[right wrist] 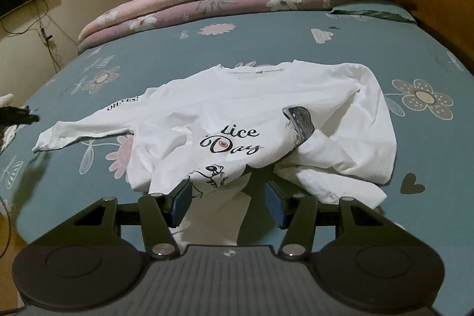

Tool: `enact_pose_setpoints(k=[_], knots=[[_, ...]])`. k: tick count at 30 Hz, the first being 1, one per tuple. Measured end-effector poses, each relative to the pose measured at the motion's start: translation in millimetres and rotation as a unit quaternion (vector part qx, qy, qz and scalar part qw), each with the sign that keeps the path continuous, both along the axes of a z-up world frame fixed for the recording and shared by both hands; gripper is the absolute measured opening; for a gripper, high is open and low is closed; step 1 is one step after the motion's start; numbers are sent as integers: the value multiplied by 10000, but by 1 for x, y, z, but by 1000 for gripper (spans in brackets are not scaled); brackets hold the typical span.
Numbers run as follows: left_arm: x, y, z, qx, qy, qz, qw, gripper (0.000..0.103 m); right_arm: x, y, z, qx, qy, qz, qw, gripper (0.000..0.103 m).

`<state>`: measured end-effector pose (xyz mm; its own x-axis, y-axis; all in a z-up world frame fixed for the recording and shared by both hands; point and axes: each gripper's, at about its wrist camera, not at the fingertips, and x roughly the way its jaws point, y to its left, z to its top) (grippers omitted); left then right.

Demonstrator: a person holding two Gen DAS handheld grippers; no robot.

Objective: Fold clothes
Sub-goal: 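Open the left gripper and smooth the 'OH,YES!' sleeve flat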

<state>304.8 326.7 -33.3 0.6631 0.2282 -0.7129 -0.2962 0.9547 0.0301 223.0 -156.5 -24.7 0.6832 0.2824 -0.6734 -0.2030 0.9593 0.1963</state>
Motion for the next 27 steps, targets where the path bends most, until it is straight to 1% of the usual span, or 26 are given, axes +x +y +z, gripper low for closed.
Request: enact_pose_setpoints(k=[2, 3, 4, 5, 6, 9, 11, 15, 17, 23, 25, 26, 27], knots=[[12, -18, -2, -3, 4, -309, 9995, 31, -4, -2, 5, 27, -46, 185, 9998, 60], [19, -27, -3, 7, -5, -497, 9988, 33, -6, -2, 9, 120, -80, 339, 9993, 63], [27, -37, -4, 18, -15, -686, 9976, 36, -9, -4, 14, 241, -133, 498, 9984, 64], [34, -46, -5, 16, -13, -863, 9963, 42, -12, -5, 19, 346, -217, 651, 9970, 66], [41, -54, -8, 34, -20, -1003, 9949, 44, -15, -5, 23, 355, -295, 752, 9961, 67], [65, -76, -20, 70, 1, -1345, 9909, 44, -18, 0, 31, 124, -486, 950, 9942, 68], [83, -86, -30, 63, 61, -1548, 9879, 44, -16, 3, 30, 5, -515, 1023, 9934, 68], [106, -96, -49, 272, 161, -1765, 9838, 44, -5, 4, 22, -9, -460, 1037, 9935, 68], [110, -95, -56, 235, 218, -1850, 9822, 44, 0, 2, 18, 17, -424, 1015, 9939, 68], [114, -80, -70, -36, 375, -1866, 9817, 45, 17, -1, 8, 179, -438, 907, 9947, 68], [112, -82, -70, -76, 478, -1908, 9804, 42, 22, 0, 6, 219, -449, 922, 9945, 68], [110, -86, -69, -1, 548, -2008, 9781, 39, 23, 1, 5, 228, -452, 939, 9943, 68], [110, -90, -69, 75, 595, -2109, 9757, 33, 24, 1, 4, 225, -460, 942, 9942, 68]])
